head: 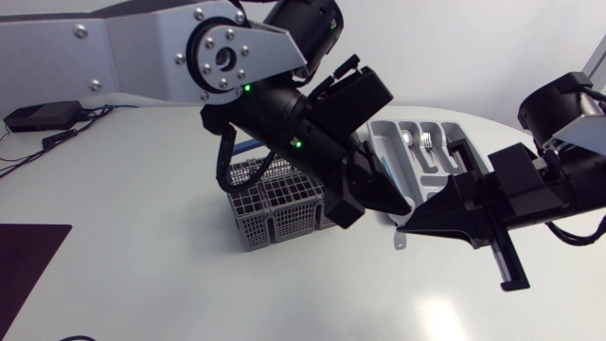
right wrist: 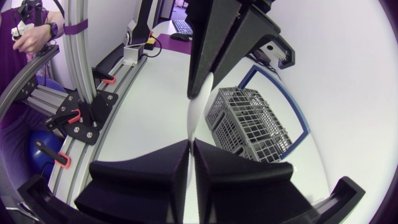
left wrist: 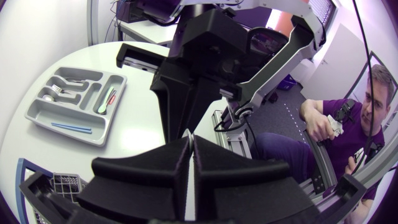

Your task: Unload the cutlery basket into the drawer organizer.

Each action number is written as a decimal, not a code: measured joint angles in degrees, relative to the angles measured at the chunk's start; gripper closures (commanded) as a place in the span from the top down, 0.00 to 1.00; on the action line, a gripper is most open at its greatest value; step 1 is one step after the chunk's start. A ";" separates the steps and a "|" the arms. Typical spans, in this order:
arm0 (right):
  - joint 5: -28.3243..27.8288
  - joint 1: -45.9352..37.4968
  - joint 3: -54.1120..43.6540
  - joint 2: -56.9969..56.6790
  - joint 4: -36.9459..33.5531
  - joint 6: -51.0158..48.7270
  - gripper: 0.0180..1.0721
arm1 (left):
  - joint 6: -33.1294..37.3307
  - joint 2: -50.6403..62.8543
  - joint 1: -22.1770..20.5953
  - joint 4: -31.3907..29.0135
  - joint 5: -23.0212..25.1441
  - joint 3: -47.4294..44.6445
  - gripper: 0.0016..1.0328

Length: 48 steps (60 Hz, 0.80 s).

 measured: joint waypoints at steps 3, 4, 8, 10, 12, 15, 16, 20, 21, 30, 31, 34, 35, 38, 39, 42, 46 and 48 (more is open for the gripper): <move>0.15 0.00 -0.04 0.00 0.02 0.02 0.05 | -0.13 0.24 0.07 0.00 0.00 0.22 0.34; 0.17 0.00 -0.07 0.00 0.02 0.02 0.05 | -0.17 0.31 0.07 0.00 0.00 0.28 0.44; 0.20 0.00 -0.28 0.00 0.00 0.07 0.05 | -0.55 0.74 0.35 0.07 -0.02 1.11 0.69; 0.37 0.00 -0.39 0.00 -0.02 0.07 0.05 | -0.94 0.85 0.48 0.07 -0.04 1.57 0.83; 0.66 0.00 -0.57 0.00 -0.02 0.09 0.05 | -1.44 0.87 0.74 0.07 -0.02 2.05 0.92; 1.03 -0.02 -0.74 0.00 -0.04 0.22 0.05 | -1.70 0.87 1.22 0.09 -0.02 2.80 0.95; 1.09 -0.04 -0.81 0.00 -0.04 0.24 0.05 | -1.90 0.87 1.42 0.15 -0.02 3.08 0.95; 1.38 -0.48 -1.07 0.00 -0.04 0.24 0.05 | -3.52 0.87 2.58 1.36 -0.02 3.98 0.95; 1.53 -0.63 -1.14 0.00 0.00 0.24 0.05 | -4.09 0.87 2.89 1.84 -0.04 4.11 0.95; 4.28 -4.79 -2.58 0.02 3.52 0.22 0.05 | -9.88 0.66 6.49 5.99 -3.82 4.59 0.95; 4.68 -5.51 -2.73 0.07 4.33 0.22 0.05 | -10.47 0.61 6.82 6.05 -4.46 4.59 0.95; 6.23 -7.93 -3.23 0.24 7.48 0.26 0.05 | -11.56 0.24 7.80 6.08 -7.63 4.59 0.95; 6.84 -8.74 -3.41 0.37 8.66 0.24 0.05 | -11.85 0.11 8.07 6.08 -8.44 4.59 0.95; 8.96 -11.19 -4.22 1.01 13.05 0.24 0.05 | -12.50 -0.57 8.85 6.10 -11.26 4.46 0.95; 9.86 -11.87 -4.55 1.27 14.67 0.24 0.05 | -12.68 -0.85 9.11 6.12 -12.07 4.33 0.95; 11.87 -13.68 -5.77 2.27 19.80 0.61 0.05 | -13.11 -1.92 9.86 6.32 -14.45 3.54 0.95; 15.39 -15.63 -7.39 4.15 26.18 1.53 0.05 | -13.51 -3.61 10.93 6.56 -17.62 1.75 0.95; 17.66 -16.20 -8.57 5.11 30.49 1.90 0.05 | -13.57 -4.46 11.50 6.54 -19.04 0.57 0.95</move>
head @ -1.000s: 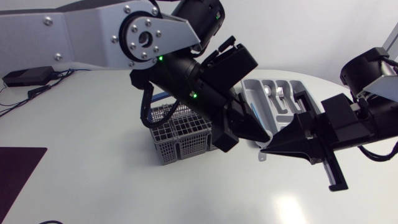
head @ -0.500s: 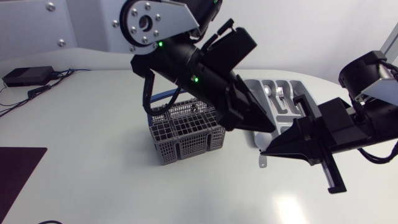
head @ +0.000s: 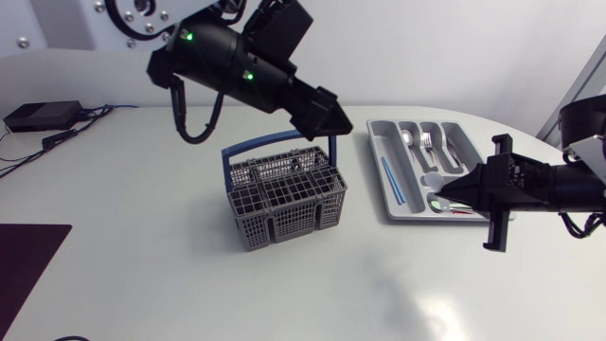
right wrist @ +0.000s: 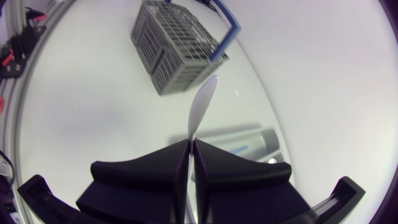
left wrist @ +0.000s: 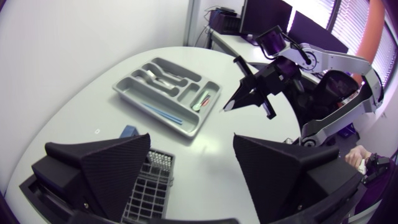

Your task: Unload the cutlery basket into the drawer organizer.

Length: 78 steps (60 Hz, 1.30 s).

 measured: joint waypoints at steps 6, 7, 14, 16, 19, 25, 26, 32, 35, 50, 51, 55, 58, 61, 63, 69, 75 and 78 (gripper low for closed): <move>4.28 -1.05 -2.62 2.80 8.66 1.25 0.05 | -0.33 -1.90 1.42 0.00 -3.58 -3.48 0.95; 5.01 -1.14 -2.93 3.28 9.75 1.38 0.05 | -0.33 -2.23 1.57 -0.02 -3.98 -4.07 0.95; 9.05 -1.95 -4.26 6.99 16.52 1.60 0.05 | -0.33 -4.07 2.69 -0.04 -6.19 -7.58 0.95; 10.03 -2.29 -4.35 7.96 17.88 1.62 0.05 | -0.35 -4.66 3.02 -0.09 -6.62 -8.35 0.95; 11.65 -2.62 -4.50 9.11 20.13 1.57 0.05 | -0.33 -5.38 3.39 -0.09 -7.04 -9.05 0.95; 15.17 -3.30 -5.11 11.65 25.83 1.27 0.05 | -0.33 -6.99 4.04 -0.07 -8.02 -10.25 0.95; 15.72 -3.45 -5.16 12.15 26.47 0.98 0.05 | -0.33 -7.26 4.13 -0.04 -8.13 -10.45 0.95; 18.62 -4.74 -5.31 15.72 30.73 0.04 0.05 | -0.28 -8.57 4.61 -0.11 -8.31 -11.69 0.95; 20.11 -5.55 -5.31 17.64 32.52 -0.70 0.05 | -0.28 -9.05 4.79 -0.15 -8.33 -12.24 0.95; 28.17 -6.80 -6.45 24.50 41.27 -3.41 0.05 | -0.07 -9.57 5.46 -0.24 -8.31 -14.29 0.95; 28.83 -6.73 -6.60 24.92 41.88 -3.43 0.05 | -0.07 -9.57 5.46 -0.24 -8.33 -14.40 0.95; 31.56 -6.32 -6.75 26.10 43.58 -3.65 0.05 | -0.07 -9.57 5.46 -0.24 -8.33 -14.60 0.95; 33.51 -5.88 -7.10 27.19 46.64 -3.91 0.05 | -0.07 -9.68 5.46 -0.24 -8.31 -14.75 0.95; 35.32 -5.16 -7.41 28.09 48.63 -4.52 0.05 | -0.07 -9.75 5.46 -0.24 -8.31 -14.75 0.95; 36.24 -4.55 -7.74 28.63 49.62 -4.85 0.06 | -0.07 -9.81 5.46 -0.24 -8.33 -14.75 0.95; 37.73 -2.93 -9.11 29.66 52.28 -5.29 0.19 | -0.07 -10.01 5.46 -0.24 -8.31 -14.75 0.95; 39.19 -1.62 -10.21 30.71 53.57 -6.03 0.73 | -0.07 -10.01 5.51 -0.24 -8.33 -14.78 0.95; 39.32 -1.42 -10.19 30.69 54.62 -6.29 0.85 | -0.07 -10.01 5.51 -0.22 -8.33 -14.78 0.96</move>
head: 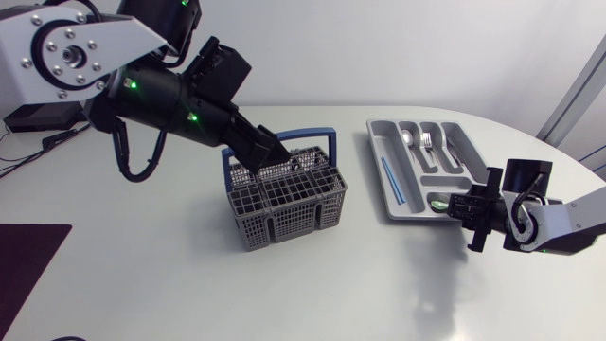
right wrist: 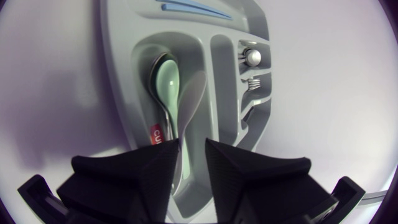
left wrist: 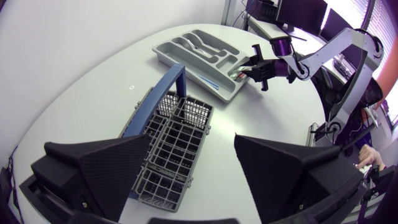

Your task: Unload the cutlery basket into the drawer organizer.

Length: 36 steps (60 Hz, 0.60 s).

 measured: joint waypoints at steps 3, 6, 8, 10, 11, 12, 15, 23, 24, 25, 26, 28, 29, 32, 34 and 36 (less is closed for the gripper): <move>0.04 0.00 0.02 -0.20 0.72 -0.20 0.96 | 0.00 0.00 0.00 -0.02 0.00 0.00 0.96; 0.02 0.00 0.09 -0.68 0.98 -0.37 0.96 | 0.00 0.00 0.00 -0.02 0.00 0.00 0.96; 0.00 0.00 0.09 -1.18 0.90 -0.37 0.96 | 0.00 0.00 0.00 -0.02 0.02 0.00 0.96; -0.26 0.00 0.07 -1.84 0.44 -0.37 0.96 | 0.00 0.00 0.02 -0.02 0.00 0.00 0.96; -0.39 0.00 0.07 -2.23 0.07 -0.37 0.96 | 0.02 0.00 0.04 -0.04 0.02 0.00 0.96; -0.52 -0.02 0.04 -2.67 -0.66 -0.35 0.96 | 0.00 0.00 0.04 -0.09 0.02 0.00 0.96; -1.07 -0.07 -0.04 -4.46 -2.80 -0.33 0.96 | 0.00 -0.02 0.20 -0.33 0.02 0.00 0.96; -4.13 -0.37 -0.24 -10.97 -12.31 1.31 0.96 | 0.22 -0.70 1.09 -1.16 0.00 0.00 0.96; -4.57 -0.42 -0.24 -11.87 -13.75 1.79 0.96 | 0.22 -0.87 1.20 -1.33 0.00 0.00 0.96; -5.03 -0.44 -0.24 -12.72 -15.08 2.29 0.96 | 0.22 -1.05 1.36 -1.53 0.00 0.00 0.96; -5.49 -0.44 -0.20 -13.62 -16.52 2.97 0.96 | 0.22 -1.25 1.51 -1.64 -0.02 -0.02 0.96; -6.54 -0.42 -0.02 -15.58 -19.54 4.61 0.96 | 0.22 -1.81 1.84 -1.92 0.00 -0.09 0.96; -7.06 -0.39 0.20 -16.41 -20.85 5.35 0.96 | 0.22 -2.08 2.01 -1.99 0.00 -0.15 0.96; -8.15 0.11 1.11 -18.58 -24.33 7.82 0.96 | 0.22 -2.97 2.62 -2.14 -0.02 -0.50 0.96; -8.68 0.83 2.01 -19.93 -26.38 9.55 0.96 | 0.22 -3.65 3.23 -2.40 0.00 -0.79 0.96; -9.20 1.77 2.78 -20.92 -27.61 11.21 0.96 | 0.22 -4.22 3.82 -2.43 -0.02 -1.18 0.95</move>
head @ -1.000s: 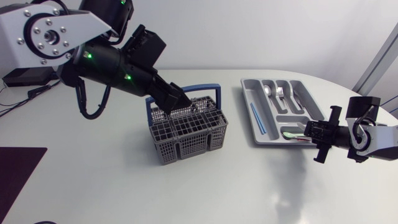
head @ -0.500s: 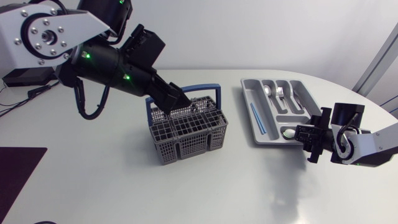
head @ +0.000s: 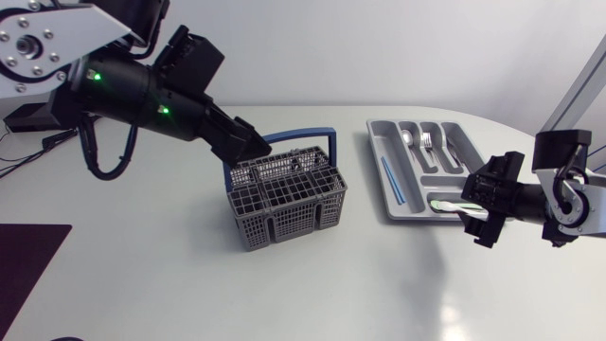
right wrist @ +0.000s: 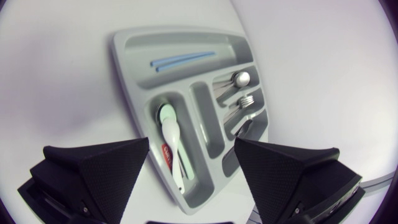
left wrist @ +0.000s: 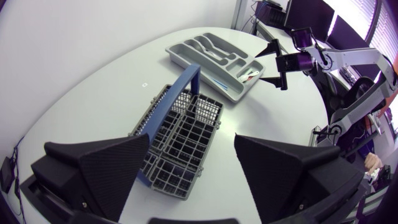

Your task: Unload the cutlery basket into the drawer organizer.

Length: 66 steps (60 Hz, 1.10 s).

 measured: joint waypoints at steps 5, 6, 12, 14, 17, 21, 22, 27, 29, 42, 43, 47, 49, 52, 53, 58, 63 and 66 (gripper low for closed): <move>-0.55 3.45 1.81 -1.77 -1.90 4.13 0.96 | 0.02 -1.31 1.57 0.00 -0.20 -1.38 0.95; -0.57 4.17 2.10 -1.95 -2.14 4.96 0.96 | 0.04 -1.51 1.84 0.00 -0.28 -1.73 0.95; -0.76 8.92 3.61 -2.12 -3.89 10.23 0.95 | 0.48 -2.43 2.99 0.02 -1.97 -4.59 0.95; -0.96 10.29 3.87 -2.12 -4.35 11.78 0.95 | 0.63 -2.54 3.32 0.00 -2.38 -5.60 0.95; -1.16 12.55 4.39 -1.97 -5.01 14.27 0.95 | 0.70 -2.54 3.87 0.02 -2.75 -7.06 0.95; -1.68 14.93 5.62 -1.11 -5.16 17.31 0.95 | 1.11 -2.54 4.85 0.07 -3.10 -8.79 0.95; -1.77 15.45 6.03 -0.76 -5.14 17.94 0.95 | 1.22 -2.54 5.14 0.07 -3.17 -9.18 0.95; -1.99 17.70 8.72 1.75 -5.11 21.64 0.95 | 1.51 -2.54 6.23 0.52 -4.31 -11.37 0.95; -2.25 18.38 9.94 3.13 -5.11 23.02 0.95 | 1.55 -2.54 6.58 0.96 -4.66 -12.33 0.95; -4.92 20.96 15.26 11.47 -5.11 29.42 0.89 | 2.89 -2.54 9.05 3.41 -6.64 -17.42 0.95; -4.98 21.14 15.56 11.96 -5.11 29.75 0.88 | 3.04 -2.54 9.20 3.67 -6.99 -17.75 0.95; -5.11 21.94 16.61 13.79 -5.11 31.06 0.74 | 3.41 -2.40 9.73 5.70 -8.28 -19.15 0.95; -5.20 22.51 16.96 14.47 -5.14 31.69 0.63 | 3.58 -2.21 9.86 7.02 -9.01 -19.76 0.94; -5.22 23.28 17.09 14.93 -5.14 32.59 0.44 | 3.69 -1.64 10.08 8.74 -9.18 -20.28 0.89; -5.27 23.52 17.11 14.99 -5.18 32.92 0.36 | 3.89 -1.38 10.12 9.20 -9.27 -20.41 0.86; -6.36 24.30 17.99 15.39 -5.51 34.40 0.13 | 4.33 0.63 10.12 12.09 -10.60 -21.03 0.70; -7.78 24.50 19.65 15.74 -6.64 35.67 0.11 | 4.48 3.69 10.12 14.45 -11.30 -21.07 0.53; -8.26 24.65 20.59 15.98 -7.21 36.37 0.09 | 4.52 5.55 10.12 15.06 -11.72 -21.07 0.44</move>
